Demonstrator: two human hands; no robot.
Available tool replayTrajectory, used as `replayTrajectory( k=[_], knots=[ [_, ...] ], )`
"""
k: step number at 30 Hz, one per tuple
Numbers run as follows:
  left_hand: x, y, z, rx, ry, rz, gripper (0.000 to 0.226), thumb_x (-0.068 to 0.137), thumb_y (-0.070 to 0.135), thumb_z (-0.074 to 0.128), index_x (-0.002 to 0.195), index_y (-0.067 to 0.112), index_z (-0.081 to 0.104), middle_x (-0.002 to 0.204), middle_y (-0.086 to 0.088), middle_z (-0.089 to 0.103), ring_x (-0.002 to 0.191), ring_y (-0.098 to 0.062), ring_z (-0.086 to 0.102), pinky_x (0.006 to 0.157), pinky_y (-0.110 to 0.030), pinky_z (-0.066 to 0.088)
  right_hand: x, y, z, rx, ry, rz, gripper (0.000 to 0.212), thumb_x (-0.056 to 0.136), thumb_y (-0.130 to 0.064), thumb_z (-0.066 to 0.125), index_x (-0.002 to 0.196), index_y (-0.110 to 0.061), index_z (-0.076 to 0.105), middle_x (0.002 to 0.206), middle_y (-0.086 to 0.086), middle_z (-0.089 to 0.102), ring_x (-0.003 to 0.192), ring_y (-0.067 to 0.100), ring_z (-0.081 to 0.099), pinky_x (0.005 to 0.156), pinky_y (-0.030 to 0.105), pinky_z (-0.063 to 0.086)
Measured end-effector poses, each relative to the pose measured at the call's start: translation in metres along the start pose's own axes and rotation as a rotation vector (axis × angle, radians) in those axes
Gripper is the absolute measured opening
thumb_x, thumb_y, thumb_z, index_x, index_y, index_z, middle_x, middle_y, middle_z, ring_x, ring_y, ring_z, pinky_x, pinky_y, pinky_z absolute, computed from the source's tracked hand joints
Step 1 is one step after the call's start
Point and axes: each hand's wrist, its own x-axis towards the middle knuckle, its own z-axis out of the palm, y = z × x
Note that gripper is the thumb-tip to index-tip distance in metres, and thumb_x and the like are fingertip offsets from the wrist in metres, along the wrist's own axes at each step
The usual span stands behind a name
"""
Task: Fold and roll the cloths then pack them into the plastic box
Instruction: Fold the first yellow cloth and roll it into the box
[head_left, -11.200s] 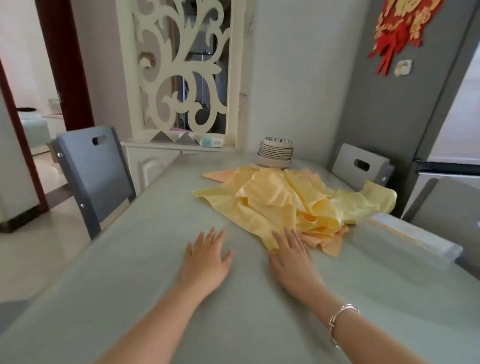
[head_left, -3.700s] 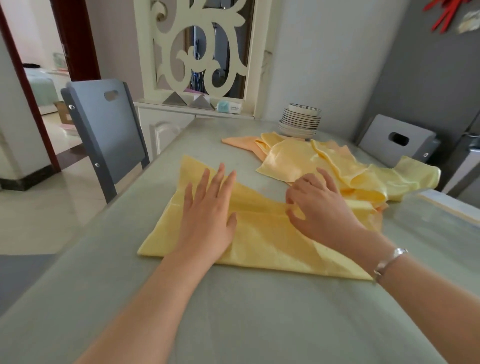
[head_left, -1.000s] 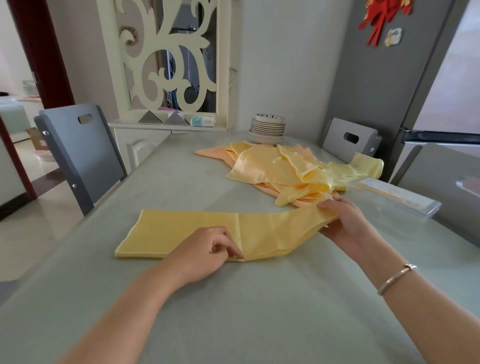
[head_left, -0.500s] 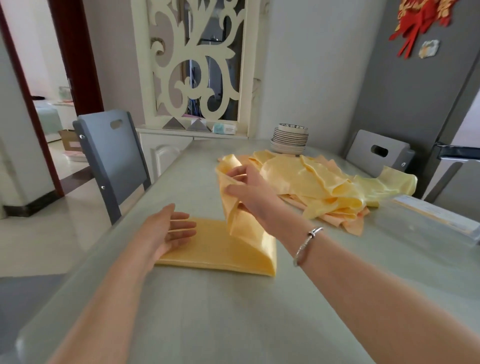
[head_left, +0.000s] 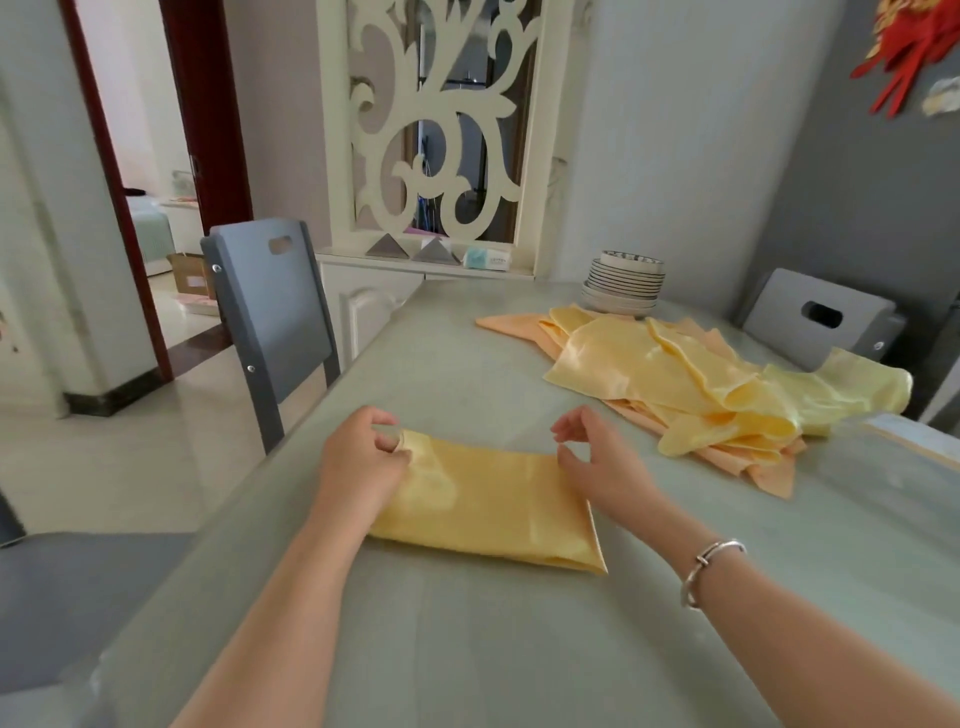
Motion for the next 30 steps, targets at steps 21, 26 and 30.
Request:
replayTrajectory(
  k=[21,26,30],
  knots=[
    [-0.007,-0.012,0.009,0.355,0.185,0.162,0.024,0.091,0.019,0.050,0.112,0.012,0.059,0.110,-0.004,0.063,0.105,-0.031,0.051,0.086,-0.040,0.044,-0.011,0.015,-0.026,-0.040,-0.252,0.205,0.015,0.084,-0.027,0.064,0.076,-0.017,0.056,0.075,-0.003,0.054,0.065,0.009,0.049,0.054,0.022,0.037],
    [-0.028,0.011,0.044,0.255,0.079,0.536,0.020,0.089,0.026,0.051,0.100,0.017,0.064,0.097,0.002,0.061,0.088,-0.025,0.053,0.082,-0.035,0.042,-0.036,0.043,-0.055,-0.056,0.043,0.357,0.012,0.087,-0.023,0.055,0.083,-0.014,0.051,0.078,0.001,0.054,0.068,0.013,0.048,0.055,0.026,0.034],
    [-0.061,0.039,0.076,0.157,-0.169,0.690,0.028,0.085,0.042,0.047,0.095,0.025,0.067,0.090,0.018,0.052,0.087,-0.011,0.050,0.083,-0.023,0.038,-0.053,0.053,-0.068,-0.116,0.016,0.352,0.018,0.088,-0.030,0.053,0.079,-0.015,0.053,0.072,-0.004,0.054,0.067,0.012,0.050,0.058,0.029,0.036]
  ],
)
